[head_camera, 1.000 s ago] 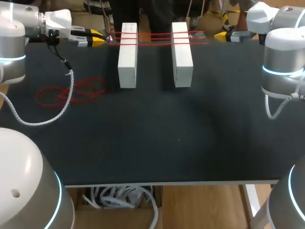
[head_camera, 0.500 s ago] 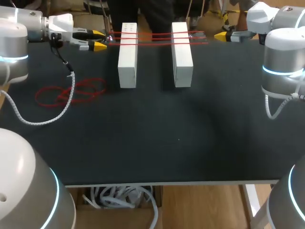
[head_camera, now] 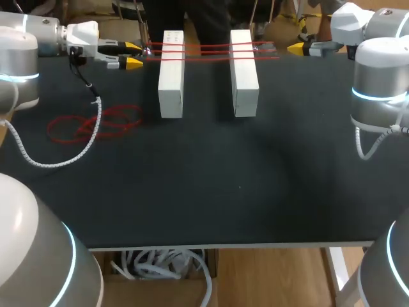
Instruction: Grab the tape and strap the tape.
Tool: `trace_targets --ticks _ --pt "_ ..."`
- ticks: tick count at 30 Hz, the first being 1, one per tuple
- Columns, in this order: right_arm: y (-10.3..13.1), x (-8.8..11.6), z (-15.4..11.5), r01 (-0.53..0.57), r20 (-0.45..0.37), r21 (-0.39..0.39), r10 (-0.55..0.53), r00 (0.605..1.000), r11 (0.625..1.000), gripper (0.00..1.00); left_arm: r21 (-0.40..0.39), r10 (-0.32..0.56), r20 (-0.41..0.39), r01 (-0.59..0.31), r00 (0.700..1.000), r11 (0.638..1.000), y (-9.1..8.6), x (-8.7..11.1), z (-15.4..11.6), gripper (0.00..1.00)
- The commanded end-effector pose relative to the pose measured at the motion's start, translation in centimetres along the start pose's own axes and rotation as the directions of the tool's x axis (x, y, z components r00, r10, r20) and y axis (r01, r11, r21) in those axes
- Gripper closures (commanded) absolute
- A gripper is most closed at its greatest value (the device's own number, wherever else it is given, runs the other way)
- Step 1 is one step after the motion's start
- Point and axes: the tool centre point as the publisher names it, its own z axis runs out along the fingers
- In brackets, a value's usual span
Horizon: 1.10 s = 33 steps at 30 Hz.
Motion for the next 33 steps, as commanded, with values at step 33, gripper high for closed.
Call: trace_targets --ticks 33 --pt "0.0 0.0 -0.1 0.0 -0.002 -0.002 0.0 1.0 1.0 0.0 0.06 0.022 -0.102 -0.016 0.995 0.998 2.1 -1.6 2.4 0.77"
